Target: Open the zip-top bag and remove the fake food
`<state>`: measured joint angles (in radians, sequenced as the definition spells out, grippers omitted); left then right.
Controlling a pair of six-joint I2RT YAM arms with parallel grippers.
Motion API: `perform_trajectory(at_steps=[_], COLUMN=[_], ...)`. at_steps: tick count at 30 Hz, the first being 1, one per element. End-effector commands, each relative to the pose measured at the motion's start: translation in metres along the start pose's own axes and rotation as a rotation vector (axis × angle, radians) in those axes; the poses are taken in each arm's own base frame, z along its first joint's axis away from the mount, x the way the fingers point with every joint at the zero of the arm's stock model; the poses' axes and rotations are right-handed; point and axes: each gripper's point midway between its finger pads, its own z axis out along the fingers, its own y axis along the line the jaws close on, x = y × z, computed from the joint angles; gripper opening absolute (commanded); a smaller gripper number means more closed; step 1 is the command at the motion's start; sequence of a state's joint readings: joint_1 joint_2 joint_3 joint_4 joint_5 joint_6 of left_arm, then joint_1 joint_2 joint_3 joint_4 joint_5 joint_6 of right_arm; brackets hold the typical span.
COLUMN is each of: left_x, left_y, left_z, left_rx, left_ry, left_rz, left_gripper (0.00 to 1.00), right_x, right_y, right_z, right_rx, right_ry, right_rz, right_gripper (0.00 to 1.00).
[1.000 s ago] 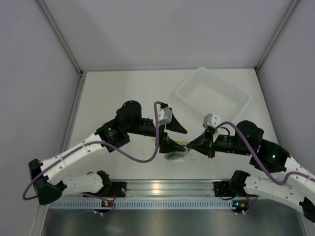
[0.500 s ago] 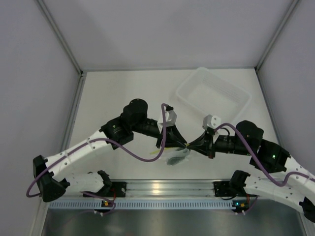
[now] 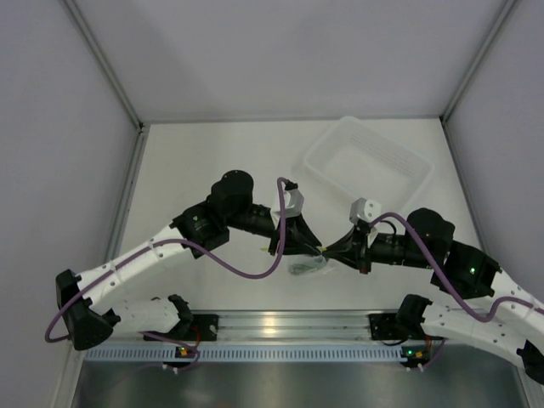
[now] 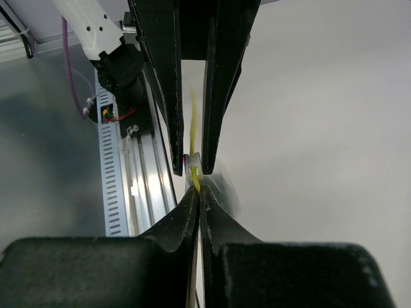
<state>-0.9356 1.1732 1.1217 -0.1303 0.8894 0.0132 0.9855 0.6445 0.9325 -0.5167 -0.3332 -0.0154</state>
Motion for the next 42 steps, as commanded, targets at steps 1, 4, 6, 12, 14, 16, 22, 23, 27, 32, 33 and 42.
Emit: perform_trajectory(at_steps=[1, 4, 6, 12, 14, 16, 22, 23, 27, 32, 33, 42], left_x=[-0.005, -0.004, -0.003, 0.004, 0.006, 0.009, 0.017, 0.022, 0.029, 0.036, 0.038, 0.04], left_y=[0.001, 0.004, 0.005, 0.013, 0.015, 0.016, 0.02, 0.023, 0.027, 0.031, 0.03, 0.022], left_z=[-0.001, -0.002, -0.003, -0.007, -0.008, -0.009, -0.014, -0.017, -0.026, -0.034, -0.036, -0.05], left_rx=[-0.01, -0.029, -0.041, -0.105, -0.121, -0.129, -0.156, -0.167, -0.196, -0.21, -0.212, -0.229], left_ry=[-0.017, -0.017, -0.018, -0.002, 0.003, 0.014, 0.036, 0.041, 0.043, 0.043, 0.043, 0.022], left_rz=[0.026, 0.026, 0.028, 0.035, 0.036, 0.033, 0.039, 0.029, 0.019, -0.007, -0.009, -0.008], left_gripper=[0.22, 0.0, 0.0, 0.0, 0.0, 0.0, 0.0, 0.0, 0.0, 0.0, 0.0, 0.0], right_x=[-0.026, -0.026, -0.027, -0.033, -0.035, -0.035, -0.039, -0.038, -0.041, -0.046, -0.046, -0.045], right_y=[0.004, 0.004, 0.002, -0.005, -0.006, -0.009, -0.01, -0.012, -0.014, -0.015, -0.015, -0.013], right_z=[-0.004, -0.004, -0.005, -0.015, -0.019, -0.021, -0.035, -0.038, -0.052, -0.071, -0.074, -0.091], right_rx=[-0.011, -0.007, 0.008, 0.064, 0.075, 0.096, 0.127, 0.142, 0.177, 0.216, 0.223, 0.238], right_ry=[-0.066, -0.072, -0.078, -0.107, -0.119, -0.121, -0.128, -0.124, -0.134, -0.147, -0.142, -0.154], right_rz=[-0.025, -0.024, -0.022, -0.027, -0.03, -0.029, -0.031, -0.032, -0.043, -0.059, -0.059, -0.072], right_gripper=[0.0, 0.0, 0.0, 0.0, 0.0, 0.0, 0.0, 0.0, 0.0, 0.0, 0.0, 0.0])
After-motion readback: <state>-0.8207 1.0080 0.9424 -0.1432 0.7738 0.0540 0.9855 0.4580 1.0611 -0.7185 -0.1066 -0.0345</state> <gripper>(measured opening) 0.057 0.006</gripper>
